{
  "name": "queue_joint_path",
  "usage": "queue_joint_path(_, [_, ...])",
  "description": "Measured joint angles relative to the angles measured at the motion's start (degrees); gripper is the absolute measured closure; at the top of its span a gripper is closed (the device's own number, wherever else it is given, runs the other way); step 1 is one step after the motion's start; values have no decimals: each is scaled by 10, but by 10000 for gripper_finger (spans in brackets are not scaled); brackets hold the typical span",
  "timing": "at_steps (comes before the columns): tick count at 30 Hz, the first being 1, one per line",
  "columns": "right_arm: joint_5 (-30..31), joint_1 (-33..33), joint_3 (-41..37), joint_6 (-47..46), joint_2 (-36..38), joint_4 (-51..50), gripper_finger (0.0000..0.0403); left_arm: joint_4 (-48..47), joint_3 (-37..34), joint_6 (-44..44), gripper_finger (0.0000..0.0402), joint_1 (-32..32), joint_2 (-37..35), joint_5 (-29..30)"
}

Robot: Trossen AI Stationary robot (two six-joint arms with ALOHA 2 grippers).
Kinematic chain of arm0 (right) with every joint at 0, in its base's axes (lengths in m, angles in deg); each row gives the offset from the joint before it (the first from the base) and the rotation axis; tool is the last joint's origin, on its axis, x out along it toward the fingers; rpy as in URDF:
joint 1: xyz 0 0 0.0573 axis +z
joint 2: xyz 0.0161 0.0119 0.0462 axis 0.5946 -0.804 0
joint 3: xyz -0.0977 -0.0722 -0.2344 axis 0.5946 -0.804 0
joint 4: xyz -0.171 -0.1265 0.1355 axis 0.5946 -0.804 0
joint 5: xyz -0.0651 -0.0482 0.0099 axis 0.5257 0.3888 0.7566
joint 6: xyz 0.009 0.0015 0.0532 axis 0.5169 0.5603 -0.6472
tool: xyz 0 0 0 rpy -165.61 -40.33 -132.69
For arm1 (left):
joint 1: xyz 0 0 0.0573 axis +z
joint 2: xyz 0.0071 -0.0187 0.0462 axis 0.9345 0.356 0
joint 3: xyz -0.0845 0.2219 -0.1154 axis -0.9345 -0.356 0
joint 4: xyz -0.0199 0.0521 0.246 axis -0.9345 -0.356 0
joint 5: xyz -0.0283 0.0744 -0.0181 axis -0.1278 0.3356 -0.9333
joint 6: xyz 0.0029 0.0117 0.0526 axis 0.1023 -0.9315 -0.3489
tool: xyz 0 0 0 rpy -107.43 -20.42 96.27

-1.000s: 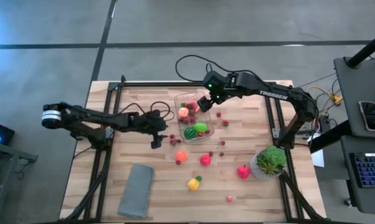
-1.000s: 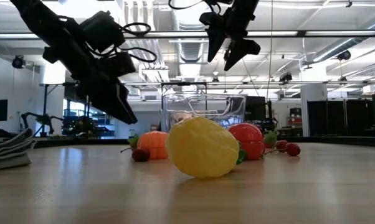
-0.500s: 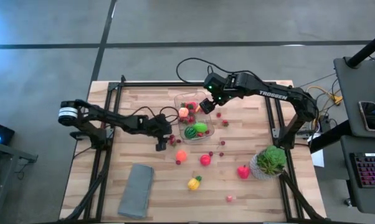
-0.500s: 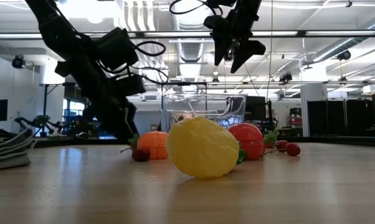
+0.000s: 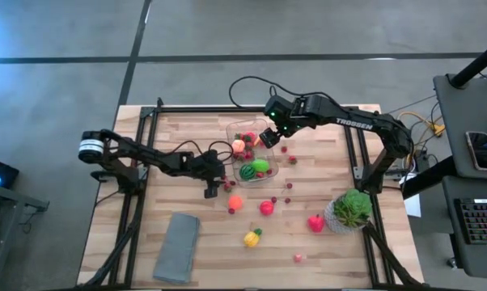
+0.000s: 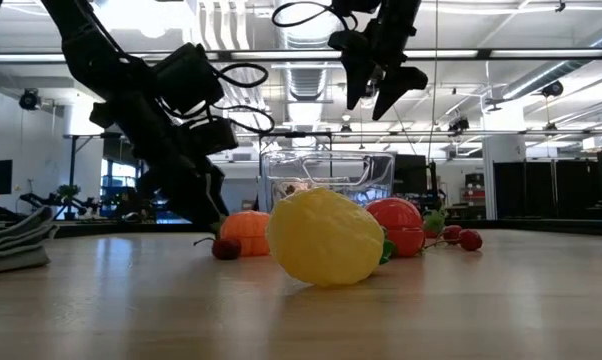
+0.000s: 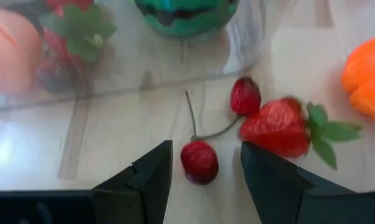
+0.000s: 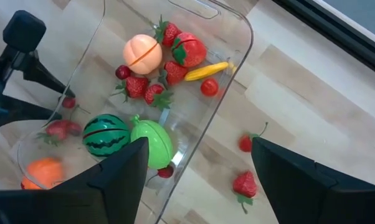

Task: Pick and placing Produce into tupperware
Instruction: Put the red cherry into the transparent container

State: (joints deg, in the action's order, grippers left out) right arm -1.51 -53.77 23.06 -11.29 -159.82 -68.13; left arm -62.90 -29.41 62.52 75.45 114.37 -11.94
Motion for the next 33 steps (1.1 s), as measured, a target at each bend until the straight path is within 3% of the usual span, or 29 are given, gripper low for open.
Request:
queue_joint_path(6, [0, 0, -3, 0, 0, 0, 124, -2, -3, 0, 235, 0, 8, 0])
queue_joint_path(15, [0, 0, -7, -2, -1, 0, 128, 0, -2, 0, 325, 0, 11, -1])
queue_joint_path(21, [0, 0, -7, -2, -1, -1, 125, -4, 9, 1, 352, 1, -1, 5])
queue_joint_path(25, [-1, 0, -7, -2, -1, -1, 125, -13, 20, -5, 353, 1, -56, 54])
queue_joint_path(29, [-6, 0, -7, -2, -1, -7, 128, -128, 45, -21, 353, 1, -147, 117])
queue_joint_path(31, [-6, 0, -7, -2, -1, -15, 128, -172, 52, -21, 353, 1, -194, 125])
queue_joint_path(33, [-6, 0, -7, -2, -1, -21, 127, -156, 53, -37, 353, 3, -229, 122])
